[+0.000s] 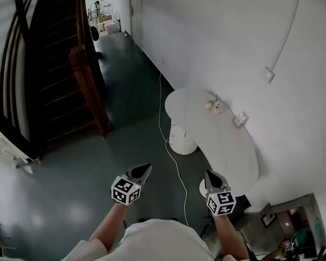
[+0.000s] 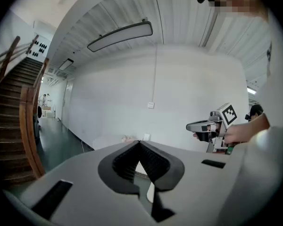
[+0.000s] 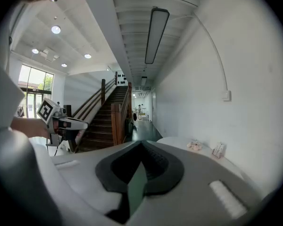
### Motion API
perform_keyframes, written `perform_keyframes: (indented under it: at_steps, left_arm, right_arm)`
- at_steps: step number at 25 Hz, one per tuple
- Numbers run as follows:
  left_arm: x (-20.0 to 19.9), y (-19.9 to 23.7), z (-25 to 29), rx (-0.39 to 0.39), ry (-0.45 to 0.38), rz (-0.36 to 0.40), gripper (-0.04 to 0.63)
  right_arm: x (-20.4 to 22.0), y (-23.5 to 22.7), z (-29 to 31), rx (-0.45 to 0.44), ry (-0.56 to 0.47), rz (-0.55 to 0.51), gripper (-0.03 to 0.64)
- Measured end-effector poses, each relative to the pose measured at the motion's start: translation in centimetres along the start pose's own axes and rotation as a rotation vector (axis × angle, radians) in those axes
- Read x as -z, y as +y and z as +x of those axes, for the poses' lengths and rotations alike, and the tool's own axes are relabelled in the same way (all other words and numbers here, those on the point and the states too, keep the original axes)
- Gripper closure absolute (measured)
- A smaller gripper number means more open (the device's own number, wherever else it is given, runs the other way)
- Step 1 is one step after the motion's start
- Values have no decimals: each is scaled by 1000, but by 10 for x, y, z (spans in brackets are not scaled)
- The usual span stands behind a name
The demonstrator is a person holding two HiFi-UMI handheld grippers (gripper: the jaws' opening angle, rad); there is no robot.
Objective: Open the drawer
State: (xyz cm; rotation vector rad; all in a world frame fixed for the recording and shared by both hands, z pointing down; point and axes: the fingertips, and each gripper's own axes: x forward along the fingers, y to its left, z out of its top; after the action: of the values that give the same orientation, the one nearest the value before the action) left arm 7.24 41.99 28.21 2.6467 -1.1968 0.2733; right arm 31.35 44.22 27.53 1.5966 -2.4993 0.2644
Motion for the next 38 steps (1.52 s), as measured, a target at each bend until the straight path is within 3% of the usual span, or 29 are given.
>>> perform_keyframes:
  at_steps: [21, 38]
  left_arm:
    - [2, -28, 16, -36, 3, -17, 588]
    - [15, -62, 37, -113, 16, -40, 588]
  right_arm:
    - [3, -36, -8, -4, -3, 8, 606]
    - [26, -74, -16, -85, 9, 6, 606]
